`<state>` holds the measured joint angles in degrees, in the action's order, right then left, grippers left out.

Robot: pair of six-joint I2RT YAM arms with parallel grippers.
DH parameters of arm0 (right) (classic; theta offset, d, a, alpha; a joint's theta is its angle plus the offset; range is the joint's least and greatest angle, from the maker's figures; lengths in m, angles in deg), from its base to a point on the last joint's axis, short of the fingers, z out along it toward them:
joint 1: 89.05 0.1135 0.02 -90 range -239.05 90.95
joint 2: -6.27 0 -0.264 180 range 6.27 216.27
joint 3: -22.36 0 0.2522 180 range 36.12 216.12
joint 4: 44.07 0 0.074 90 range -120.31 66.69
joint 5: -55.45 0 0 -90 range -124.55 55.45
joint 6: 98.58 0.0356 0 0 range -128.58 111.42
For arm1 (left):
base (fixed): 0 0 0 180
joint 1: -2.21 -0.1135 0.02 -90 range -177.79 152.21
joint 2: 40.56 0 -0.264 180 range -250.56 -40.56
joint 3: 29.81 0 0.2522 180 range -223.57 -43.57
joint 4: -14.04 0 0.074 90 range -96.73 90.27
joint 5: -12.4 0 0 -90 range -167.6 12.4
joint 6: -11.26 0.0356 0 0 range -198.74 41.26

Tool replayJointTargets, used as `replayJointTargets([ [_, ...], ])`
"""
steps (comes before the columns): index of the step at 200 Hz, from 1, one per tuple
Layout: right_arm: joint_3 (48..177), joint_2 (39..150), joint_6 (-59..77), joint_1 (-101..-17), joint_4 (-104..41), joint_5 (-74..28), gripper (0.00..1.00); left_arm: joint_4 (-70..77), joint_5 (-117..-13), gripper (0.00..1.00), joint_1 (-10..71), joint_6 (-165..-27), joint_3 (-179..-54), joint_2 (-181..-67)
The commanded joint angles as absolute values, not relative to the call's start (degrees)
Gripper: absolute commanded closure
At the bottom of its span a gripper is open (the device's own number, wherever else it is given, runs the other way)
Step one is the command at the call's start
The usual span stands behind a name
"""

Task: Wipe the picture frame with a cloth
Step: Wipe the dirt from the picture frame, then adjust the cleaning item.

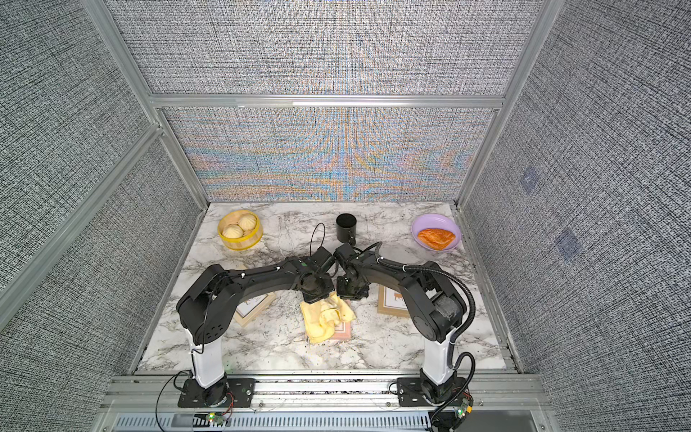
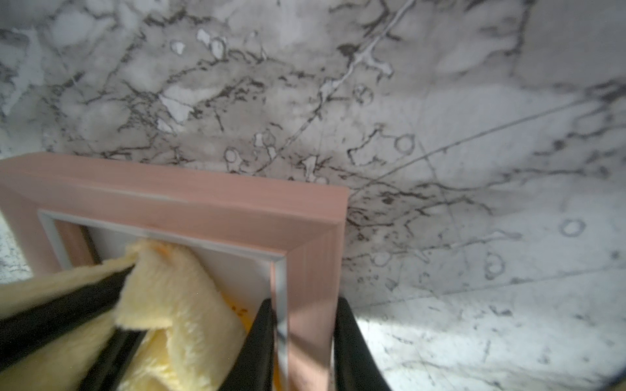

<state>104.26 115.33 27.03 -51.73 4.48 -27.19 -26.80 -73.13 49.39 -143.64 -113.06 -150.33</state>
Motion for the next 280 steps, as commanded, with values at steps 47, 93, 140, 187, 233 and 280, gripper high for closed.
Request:
replayJointTargets([
  [47, 102.7, 117.6, 27.2, -51.5, 9.5, -29.3, 0.88, -33.9, -71.3, 1.0, 56.0, -149.0, -95.8, -141.4],
  [93, 104.6, 116.9, 26.7, -51.7, 10.7, -29.3, 0.88, -34.6, -73.6, 1.0, 57.2, -150.8, -93.1, -133.4],
  [140, 110.2, 114.0, 24.4, -52.4, 14.5, -28.3, 0.62, -39.1, -75.5, 1.0, 55.2, -145.4, -103.9, -132.0],
  [187, 112.1, 111.9, 22.8, -53.9, 17.0, -25.3, 0.44, -40.5, -75.1, 1.0, 54.0, -143.5, -106.1, -131.4],
  [233, 106.8, 99.7, 18.2, -56.0, 12.9, -13.5, 0.32, -35.7, -72.8, 1.0, 52.0, -142.4, -103.9, -126.3],
  [280, 103.7, 86.1, 15.7, -55.7, 8.8, 3.5, 0.24, -28.2, -70.4, 1.0, 50.5, -141.4, -104.7, -119.5],
])
